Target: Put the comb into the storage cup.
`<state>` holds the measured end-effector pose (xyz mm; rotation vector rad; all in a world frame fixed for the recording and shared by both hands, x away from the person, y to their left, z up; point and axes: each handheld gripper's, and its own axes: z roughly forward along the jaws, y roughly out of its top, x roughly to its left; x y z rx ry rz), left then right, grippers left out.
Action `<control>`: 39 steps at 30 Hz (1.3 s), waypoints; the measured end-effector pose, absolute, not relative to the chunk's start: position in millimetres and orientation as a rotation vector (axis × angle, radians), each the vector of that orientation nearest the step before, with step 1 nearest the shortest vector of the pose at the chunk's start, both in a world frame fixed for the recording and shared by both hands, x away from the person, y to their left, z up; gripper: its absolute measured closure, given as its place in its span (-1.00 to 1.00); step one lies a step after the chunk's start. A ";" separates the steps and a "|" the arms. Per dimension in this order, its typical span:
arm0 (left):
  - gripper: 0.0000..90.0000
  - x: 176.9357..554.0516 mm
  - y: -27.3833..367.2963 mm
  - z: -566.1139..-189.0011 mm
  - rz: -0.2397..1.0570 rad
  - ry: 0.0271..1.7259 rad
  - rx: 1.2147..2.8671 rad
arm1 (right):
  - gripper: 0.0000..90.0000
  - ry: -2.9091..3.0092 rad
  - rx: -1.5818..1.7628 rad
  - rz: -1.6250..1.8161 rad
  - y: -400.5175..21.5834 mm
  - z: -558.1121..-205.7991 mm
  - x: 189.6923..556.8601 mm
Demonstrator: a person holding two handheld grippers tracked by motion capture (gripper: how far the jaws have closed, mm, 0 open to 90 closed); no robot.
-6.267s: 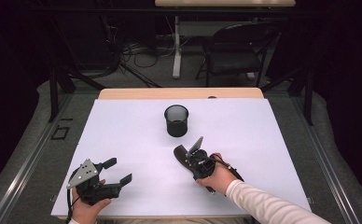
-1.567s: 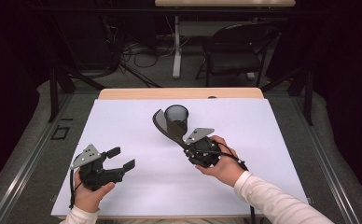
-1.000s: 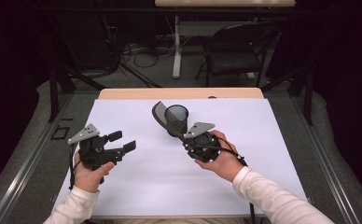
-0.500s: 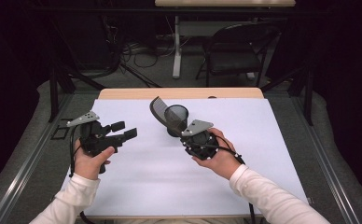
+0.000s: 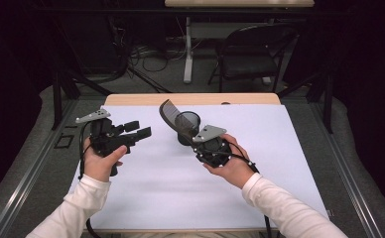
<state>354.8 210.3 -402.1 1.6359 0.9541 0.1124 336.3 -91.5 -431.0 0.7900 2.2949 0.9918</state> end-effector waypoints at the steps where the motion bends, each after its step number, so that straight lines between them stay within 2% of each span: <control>1: -0.32 356.4 208.8 -401.3 0.108 0.955 1.631 | 0.62 2.294 0.791 0.995 -91.4 -430.9 336.9; 15: -0.08 375.6 199.5 -394.0 0.080 0.965 1.584 | 0.62 2.263 0.816 1.038 -89.2 -430.2 344.0; 21: -0.07 380.9 195.3 -390.3 0.054 0.970 1.541 | 0.62 2.255 0.825 1.044 -88.8 -429.9 346.4; 39: -0.08 401.2 174.0 -388.4 0.033 1.003 1.553 | 0.62 2.242 0.822 1.070 -86.2 -429.5 346.7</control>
